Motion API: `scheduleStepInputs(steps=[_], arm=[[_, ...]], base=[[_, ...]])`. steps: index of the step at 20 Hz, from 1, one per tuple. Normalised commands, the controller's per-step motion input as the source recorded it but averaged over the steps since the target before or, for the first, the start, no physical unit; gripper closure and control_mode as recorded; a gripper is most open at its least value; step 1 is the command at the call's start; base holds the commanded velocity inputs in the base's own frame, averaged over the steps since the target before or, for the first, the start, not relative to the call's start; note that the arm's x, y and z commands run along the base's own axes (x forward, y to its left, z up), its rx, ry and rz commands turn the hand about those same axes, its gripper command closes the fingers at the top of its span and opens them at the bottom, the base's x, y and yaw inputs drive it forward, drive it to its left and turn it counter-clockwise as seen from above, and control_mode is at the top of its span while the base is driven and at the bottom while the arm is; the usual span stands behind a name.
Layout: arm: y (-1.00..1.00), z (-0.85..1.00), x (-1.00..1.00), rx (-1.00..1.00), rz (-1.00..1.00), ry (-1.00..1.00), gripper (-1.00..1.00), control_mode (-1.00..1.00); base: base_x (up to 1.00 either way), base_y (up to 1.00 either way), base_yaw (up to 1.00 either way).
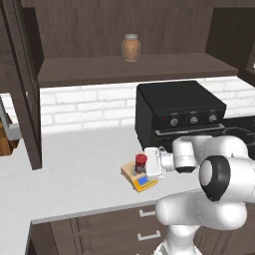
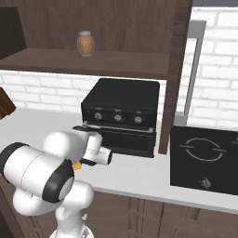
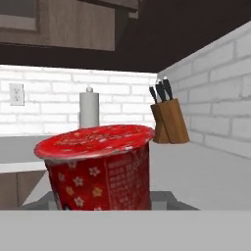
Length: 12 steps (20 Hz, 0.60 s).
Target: Pick the yogurt and place it on the digital scale for weighing, and close the cabinet.
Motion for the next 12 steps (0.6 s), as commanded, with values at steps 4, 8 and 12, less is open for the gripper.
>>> scheduleStepInputs(steps=[4,8,12], arm=[[0.06,0.00,0.12,0.00,-0.01,0.00,-1.00,-1.00],[0.00,0.00,0.00,0.00,0.00,0.02,-1.00,-1.00],[-0.07,0.00,0.00,0.00,0.00,0.06,-1.00,-1.00]], base=[[0.00,0.00,0.00],[0.00,0.00,0.00],[0.00,0.00,0.00]])
